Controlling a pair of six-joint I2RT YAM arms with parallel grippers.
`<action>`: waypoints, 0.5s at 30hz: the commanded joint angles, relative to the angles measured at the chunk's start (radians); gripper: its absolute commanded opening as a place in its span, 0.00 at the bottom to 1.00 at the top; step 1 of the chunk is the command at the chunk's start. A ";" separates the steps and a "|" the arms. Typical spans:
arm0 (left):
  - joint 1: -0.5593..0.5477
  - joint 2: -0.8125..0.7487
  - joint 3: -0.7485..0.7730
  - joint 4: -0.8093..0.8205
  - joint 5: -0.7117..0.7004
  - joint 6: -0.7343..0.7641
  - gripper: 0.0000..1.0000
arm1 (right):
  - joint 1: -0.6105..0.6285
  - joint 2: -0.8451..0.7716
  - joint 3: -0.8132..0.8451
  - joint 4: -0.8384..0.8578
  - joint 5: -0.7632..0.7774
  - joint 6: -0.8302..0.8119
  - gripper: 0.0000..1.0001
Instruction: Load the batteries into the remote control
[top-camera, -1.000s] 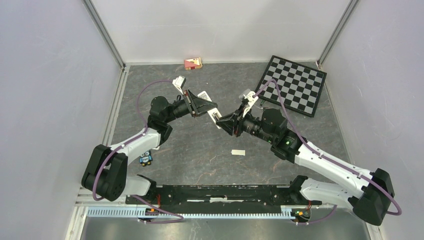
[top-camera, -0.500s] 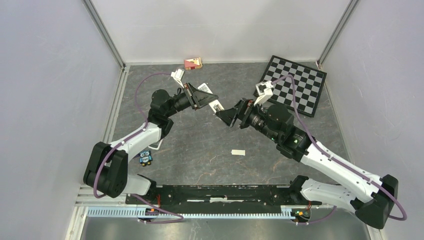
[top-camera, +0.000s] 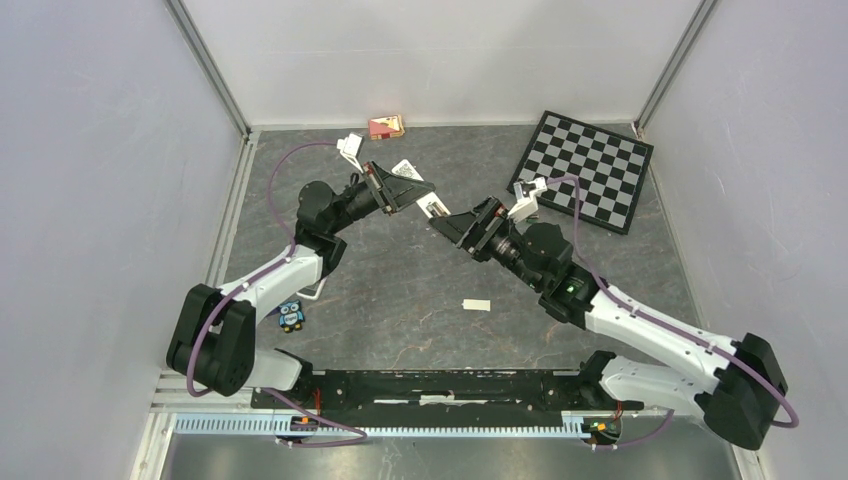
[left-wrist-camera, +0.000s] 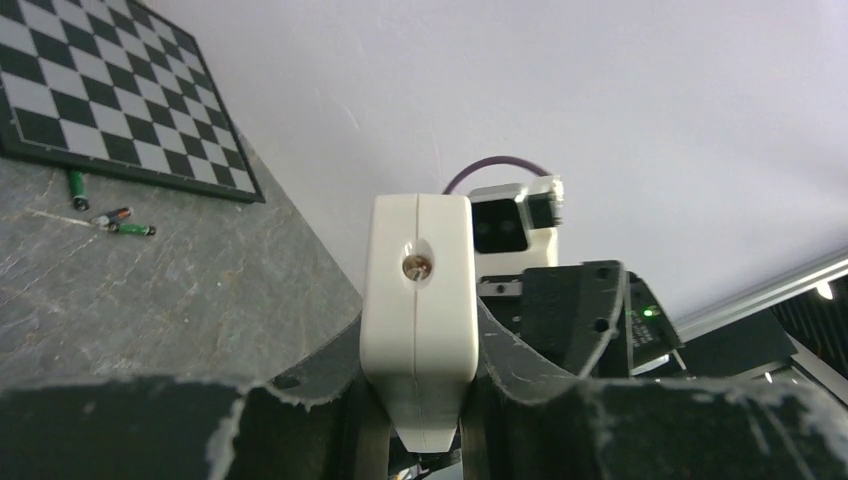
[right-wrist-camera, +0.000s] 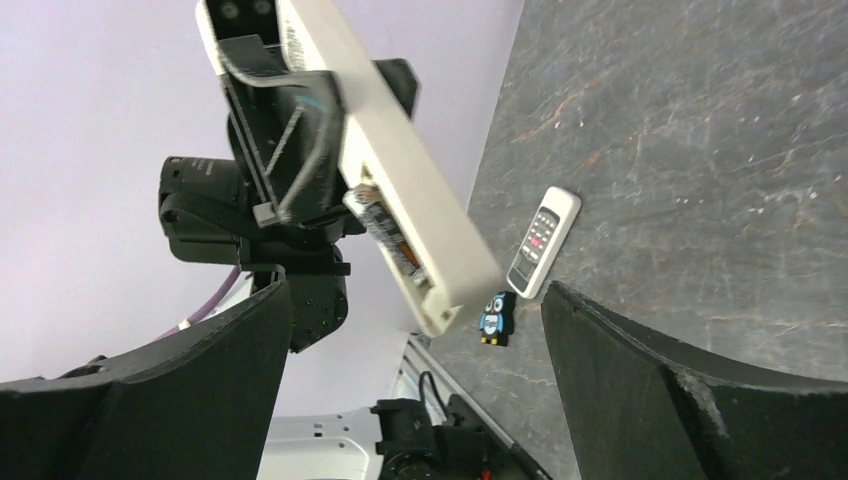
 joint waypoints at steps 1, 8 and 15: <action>0.001 -0.010 0.004 0.144 0.007 -0.064 0.02 | 0.000 0.045 -0.005 0.160 -0.019 0.129 0.98; 0.001 -0.028 0.004 0.118 0.013 -0.027 0.02 | 0.000 0.086 0.001 0.251 -0.001 0.126 0.98; 0.001 -0.029 0.002 0.141 0.030 -0.016 0.02 | 0.000 0.124 0.032 0.246 0.010 0.140 0.94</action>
